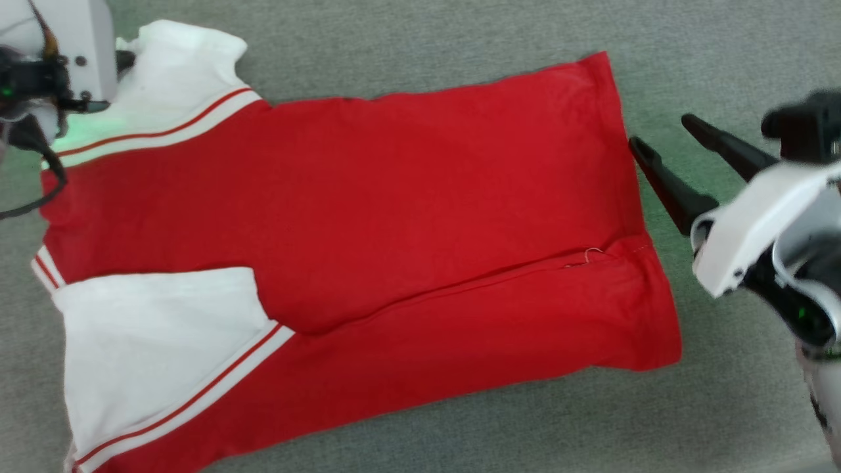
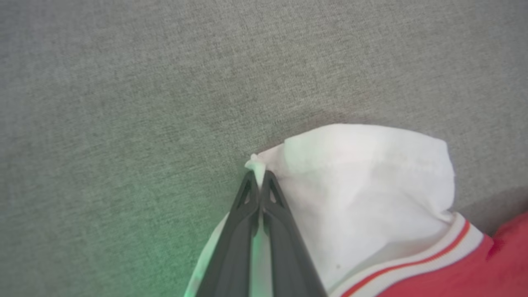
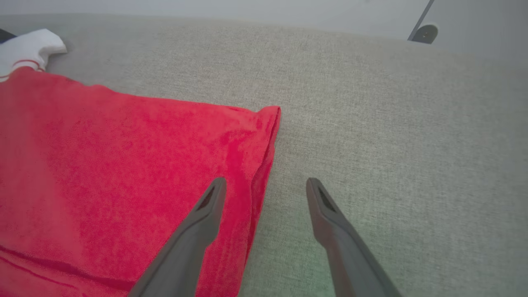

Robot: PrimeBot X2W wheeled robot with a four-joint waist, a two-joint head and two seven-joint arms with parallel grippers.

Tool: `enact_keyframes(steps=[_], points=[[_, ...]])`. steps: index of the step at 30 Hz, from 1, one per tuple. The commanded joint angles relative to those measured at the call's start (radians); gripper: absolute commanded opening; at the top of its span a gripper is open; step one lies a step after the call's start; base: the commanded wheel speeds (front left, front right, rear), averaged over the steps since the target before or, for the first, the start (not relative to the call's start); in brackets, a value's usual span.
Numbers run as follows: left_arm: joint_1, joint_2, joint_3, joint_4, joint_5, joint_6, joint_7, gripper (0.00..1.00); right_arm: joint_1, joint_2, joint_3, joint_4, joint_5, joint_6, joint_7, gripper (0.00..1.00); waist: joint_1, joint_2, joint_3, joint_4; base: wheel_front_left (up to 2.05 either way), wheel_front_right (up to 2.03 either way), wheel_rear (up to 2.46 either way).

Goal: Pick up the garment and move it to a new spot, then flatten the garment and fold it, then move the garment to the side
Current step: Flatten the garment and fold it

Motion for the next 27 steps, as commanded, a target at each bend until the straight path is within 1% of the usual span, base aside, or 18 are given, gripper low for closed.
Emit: enact_keyframes(steps=[1, 4, 8, 15, 21, 22, 23, 24, 27], points=[[0.034, -0.018, -0.013, 0.008, -0.001, -0.010, 0.002, 0.00, -0.037, 0.003, 0.006, 0.018, 0.015, -0.001, 0.039, 1.00, 0.0000, 0.0000, -0.002, 0.012, 0.00, 0.00, 0.00], [0.024, -0.040, -0.015, 0.022, 0.002, -0.019, -0.010, 0.00, -0.114, 0.005, 0.019, 0.078, 0.036, -0.001, 0.140, 1.00, 0.0000, 0.0000, 0.004, 0.026, 0.00, 0.00, 0.00], [0.007, -0.067, -0.017, 0.041, 0.006, -0.029, -0.016, 0.00, -0.217, 0.012, 0.031, 0.163, 0.037, -0.001, 0.243, 1.00, 0.0000, 0.0000, 0.019, 0.045, 0.00, 0.00, 0.00], [-0.017, -0.100, -0.017, 0.075, 0.012, -0.049, -0.031, 0.00, -0.359, 0.040, 0.057, 0.339, 0.039, -0.001, 0.377, 1.00, 0.0000, 0.0000, 0.042, 0.069, 0.00, 0.00, 0.00], [-0.028, -0.117, -0.017, 0.110, 0.011, -0.060, -0.043, 0.00, -0.428, 0.074, 0.099, 0.493, 0.040, -0.001, 0.488, 1.00, 0.0000, 0.0000, 0.050, 0.079, 0.00, 0.00, 0.00], [-0.028, -0.117, -0.017, 0.110, 0.011, -0.060, -0.043, 0.00, -0.428, 0.074, 0.099, 0.493, 0.040, -0.001, 0.488, 1.00, 0.0000, 0.0000, 0.050, 0.079, 0.00, 0.00, 0.00], [-0.029, -0.120, -0.017, 0.115, 0.011, -0.063, -0.045, 0.00, -0.437, 0.079, 0.101, 0.518, 0.041, -0.001, 0.507, 0.51, 0.0000, 0.0000, 0.050, 0.079, 0.00, 0.00, 0.00], [-0.030, -0.124, -0.017, 0.121, 0.010, -0.065, -0.046, 0.00, -0.446, 0.083, 0.103, 0.543, 0.044, -0.001, 0.527, 0.00, 0.0000, 0.0000, 0.049, 0.081, 0.00, 0.00, 0.00], [-0.034, -0.131, -0.018, 0.136, 0.008, -0.070, -0.051, 0.00, -0.468, 0.088, 0.117, 0.596, 0.046, -0.001, 0.600, 0.00, 0.0000, 0.0000, 0.046, 0.084, 0.00, 0.00, 0.00]])
